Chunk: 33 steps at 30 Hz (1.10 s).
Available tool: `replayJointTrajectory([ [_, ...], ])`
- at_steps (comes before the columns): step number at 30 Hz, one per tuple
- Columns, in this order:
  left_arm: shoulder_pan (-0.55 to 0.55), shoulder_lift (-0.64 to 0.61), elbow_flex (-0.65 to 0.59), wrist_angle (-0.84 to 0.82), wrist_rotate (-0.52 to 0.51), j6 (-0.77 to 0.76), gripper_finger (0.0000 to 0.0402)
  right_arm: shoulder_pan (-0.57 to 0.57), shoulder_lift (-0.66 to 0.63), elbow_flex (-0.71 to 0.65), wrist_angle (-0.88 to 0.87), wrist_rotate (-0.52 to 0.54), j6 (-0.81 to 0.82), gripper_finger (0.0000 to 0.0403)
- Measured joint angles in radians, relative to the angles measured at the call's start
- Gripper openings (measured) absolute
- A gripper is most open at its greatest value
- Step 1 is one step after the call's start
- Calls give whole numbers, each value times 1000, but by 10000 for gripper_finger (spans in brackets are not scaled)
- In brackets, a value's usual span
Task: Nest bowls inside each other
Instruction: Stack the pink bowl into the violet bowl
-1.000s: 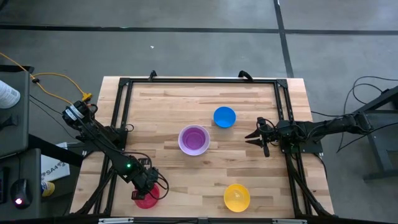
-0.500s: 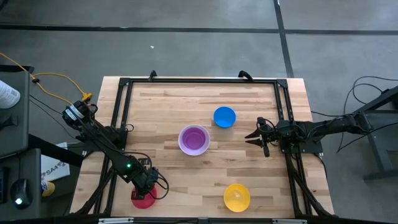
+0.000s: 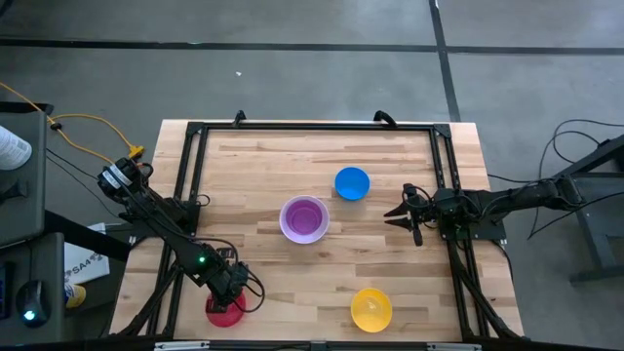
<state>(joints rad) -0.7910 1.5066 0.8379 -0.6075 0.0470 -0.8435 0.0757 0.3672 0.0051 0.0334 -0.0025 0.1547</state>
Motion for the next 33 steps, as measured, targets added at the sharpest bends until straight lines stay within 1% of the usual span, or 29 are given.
replayJointTrajectory([
  [12, 0, 0, 1, -6, 33, 0, 1, 0, 0, 0, 0, 0, 0, 84],
  [17, 19, 2, 52, -105, 44, 15, 1, 0, 0, 0, 0, 0, 0, 84],
  [23, 72, 2, 127, -185, 41, 111, 0, 0, 0, 0, 0, 0, 0, 84],
  [28, 136, 2, 147, -199, 58, 179, 0, 0, 0, 0, 0, 0, 0, 84],
  [33, 224, 2, 164, -214, 89, 265, 0, 0, 0, 0, 0, 0, 0, 84],
])
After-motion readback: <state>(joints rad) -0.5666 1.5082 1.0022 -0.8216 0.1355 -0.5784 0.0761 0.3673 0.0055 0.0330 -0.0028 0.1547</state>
